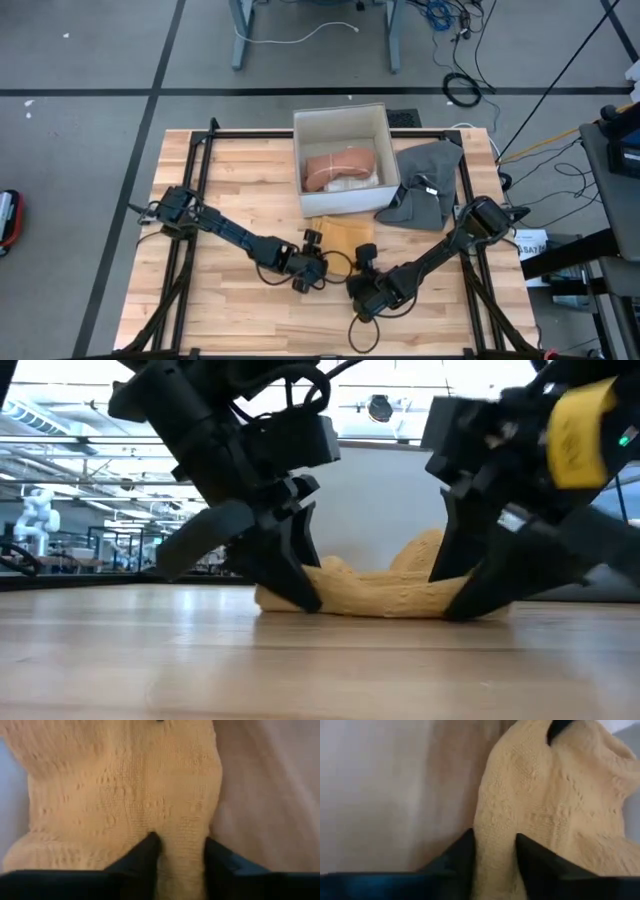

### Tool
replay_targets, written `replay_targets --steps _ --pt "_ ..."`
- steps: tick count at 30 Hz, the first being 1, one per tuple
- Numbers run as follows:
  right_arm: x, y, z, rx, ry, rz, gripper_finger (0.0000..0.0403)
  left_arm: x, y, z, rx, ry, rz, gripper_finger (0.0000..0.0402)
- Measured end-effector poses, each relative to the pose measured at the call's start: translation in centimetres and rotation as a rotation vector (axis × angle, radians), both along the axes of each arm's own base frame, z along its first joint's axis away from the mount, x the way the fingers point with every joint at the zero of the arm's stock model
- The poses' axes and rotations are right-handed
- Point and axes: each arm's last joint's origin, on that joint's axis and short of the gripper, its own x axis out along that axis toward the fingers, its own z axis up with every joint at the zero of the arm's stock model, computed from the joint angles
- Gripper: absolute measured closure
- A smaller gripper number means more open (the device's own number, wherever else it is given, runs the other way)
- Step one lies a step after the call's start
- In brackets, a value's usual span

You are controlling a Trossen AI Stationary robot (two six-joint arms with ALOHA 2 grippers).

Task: Fold towel
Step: Fold the orange towel

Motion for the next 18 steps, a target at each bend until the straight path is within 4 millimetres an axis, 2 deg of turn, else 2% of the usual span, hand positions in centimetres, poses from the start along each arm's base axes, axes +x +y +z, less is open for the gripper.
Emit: replay_targets --steps 4,6,10,13,18 --pt "0.0 -0.8 -0.5 -0.021 -0.005 -0.023 0.035 0.0 -0.3 0.0 0.051 0.001 -0.068 0.0373" --pt "-0.2 -1.0 -0.7 -0.03 -0.004 -0.027 0.0386 -0.1 -0.7 0.1 0.086 -0.003 -0.104 0.0386" --pt "-0.3 -1.2 -0.8 -0.063 -0.023 -0.051 0.0389 -0.4 -1.4 0.3 0.165 -0.016 -0.137 0.0386" --pt "-0.6 -0.9 -0.4 -0.071 -0.033 -0.042 0.0396 -0.6 -1.7 1.2 0.197 -0.048 -0.136 0.0386" --pt "-1.4 -0.3 2.5 -0.075 -0.098 -0.024 0.0398 -1.3 -2.2 4.2 0.254 -0.136 -0.129 0.0386"
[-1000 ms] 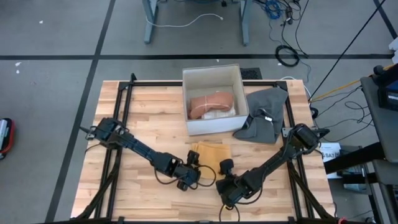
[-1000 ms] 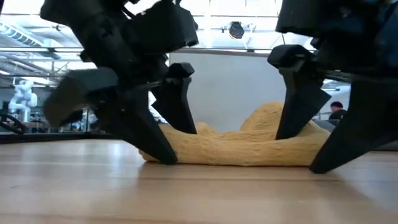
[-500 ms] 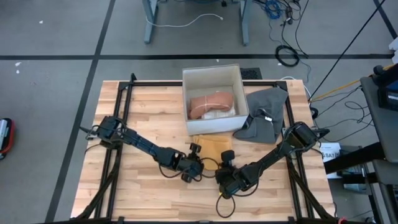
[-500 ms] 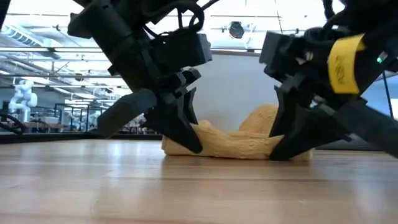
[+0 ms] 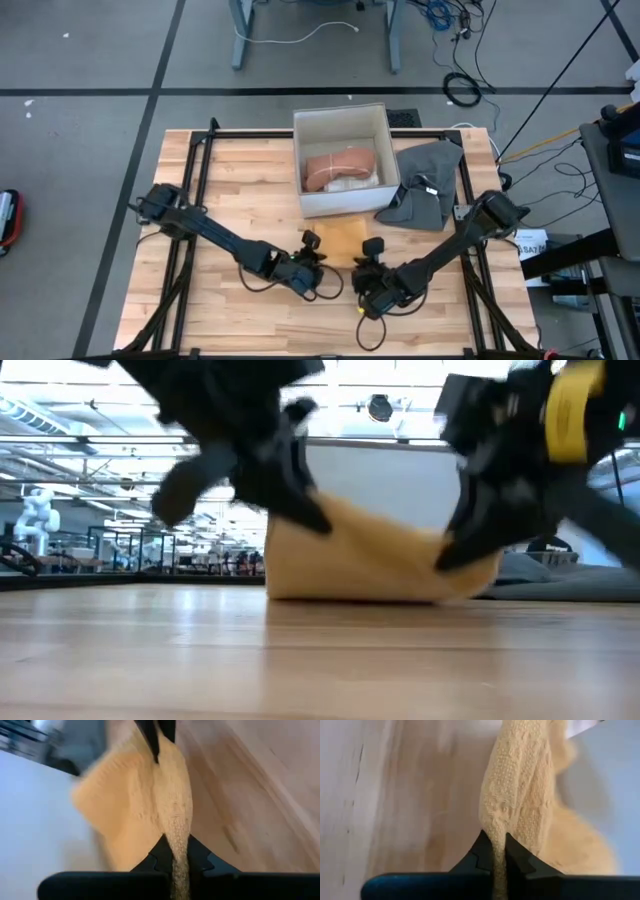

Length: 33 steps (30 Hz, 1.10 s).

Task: Fold towel
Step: Fold the orange towel

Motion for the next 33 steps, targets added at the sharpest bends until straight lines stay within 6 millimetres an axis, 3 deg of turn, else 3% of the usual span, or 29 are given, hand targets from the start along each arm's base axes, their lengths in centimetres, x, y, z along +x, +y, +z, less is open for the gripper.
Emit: replay_targets --steps 10,15,21,26,33 --pt "-1.9 -0.6 10.7 -0.115 -0.176 0.015 0.0399 -2.3 0.8 7.9 0.194 -0.231 0.078 0.0386" --pt "-3.2 -3.0 15.7 -0.169 -0.269 0.021 0.0399 -3.0 2.5 12.0 0.247 -0.364 0.105 0.0387" --pt "-4.2 -7.0 21.2 -0.232 -0.365 0.014 0.0399 -3.1 6.1 15.8 0.341 -0.486 0.164 0.0387" --pt "-4.5 -10.1 24.1 -0.343 -0.385 0.032 0.04 -2.5 9.7 16.8 0.466 -0.483 0.213 0.0387" --pt "-4.4 -14.9 26.0 -0.442 -0.363 -0.005 0.04 -2.1 14.2 18.9 0.627 -0.515 0.263 0.0387"
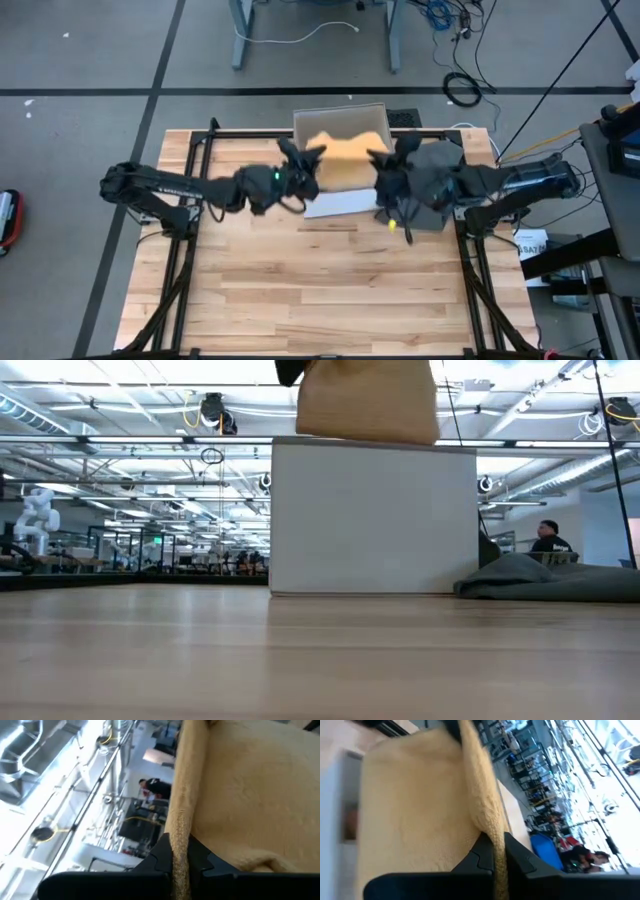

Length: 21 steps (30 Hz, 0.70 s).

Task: Fold towel
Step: Fold the orange towel

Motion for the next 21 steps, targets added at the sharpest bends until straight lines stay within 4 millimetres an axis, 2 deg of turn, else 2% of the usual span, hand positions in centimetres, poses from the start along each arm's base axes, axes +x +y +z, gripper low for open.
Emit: replay_targets --steps 3,8,14,21 --pt "0.3 -2.1 0.2 -0.024 0.017 -0.027 0.04 0.1 2.2 1.5 0.006 -0.012 0.02 0.0387" --pt "0.5 -6.0 0.1 -0.007 0.05 -0.036 0.04 -0.1 6.2 1.5 -0.06 0.024 0.004 0.0387" --pt "0.4 -10.6 -0.6 0.118 0.049 0.017 0.0399 -0.4 10.5 -0.5 -0.221 0.082 -0.029 0.0387" --pt "1.3 -15.3 -3.2 0.235 0.12 -0.004 0.0399 0.3 14.3 -3.7 -0.288 0.167 -0.004 0.0387"
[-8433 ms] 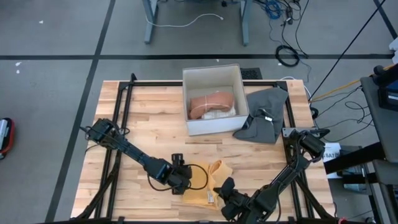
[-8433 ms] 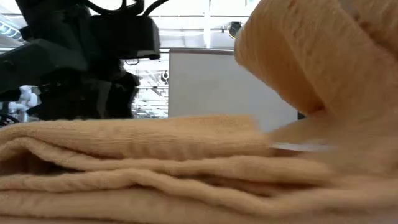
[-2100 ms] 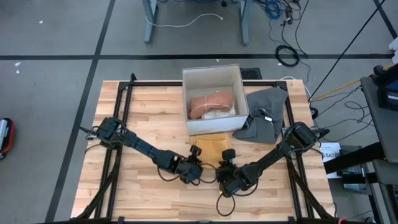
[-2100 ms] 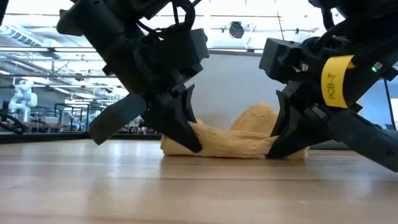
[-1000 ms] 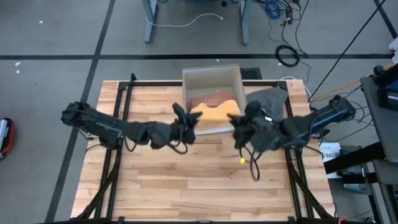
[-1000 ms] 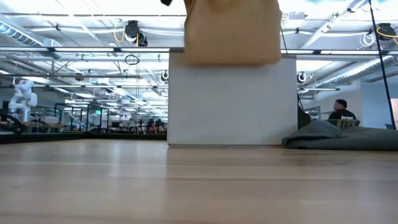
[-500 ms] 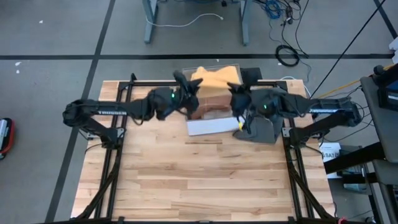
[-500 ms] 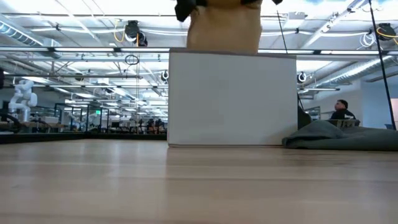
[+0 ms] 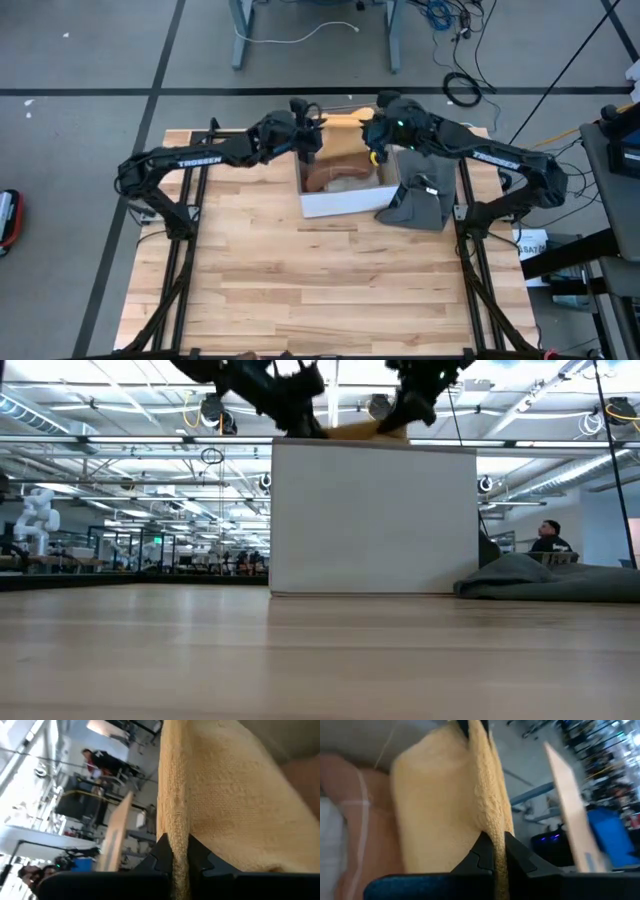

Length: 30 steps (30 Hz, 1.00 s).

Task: Fold towel
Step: Fold the orange towel

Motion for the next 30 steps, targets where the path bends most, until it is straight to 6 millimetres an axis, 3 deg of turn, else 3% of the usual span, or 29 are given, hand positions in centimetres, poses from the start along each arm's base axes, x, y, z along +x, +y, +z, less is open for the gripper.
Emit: replay_targets --steps 7,12,19,23,30 --pt "0.8 -4.1 -3.0 0.079 0.083 -0.001 0.0398 0.0 3.4 -2.6 -0.073 0.04 0.012 0.0387" --pt "0.5 -5.6 -4.1 0.151 0.102 0.02 0.0397 -0.3 4.0 -3.1 -0.187 0.013 -0.052 0.0387" --pt "-0.1 -5.4 -6.7 0.49 0.166 0.101 0.037 0.0 3.3 -6.3 -0.417 0.168 -0.222 0.0386" --pt "-0.4 -4.9 -8.2 0.659 0.252 0.107 0.0337 0.4 2.8 -9.0 -0.556 0.269 -0.288 0.0348" --pt "-0.7 -4.8 -8.5 0.723 0.263 0.086 0.0264 1.4 1.7 -9.1 -0.576 0.234 -0.277 0.0291"
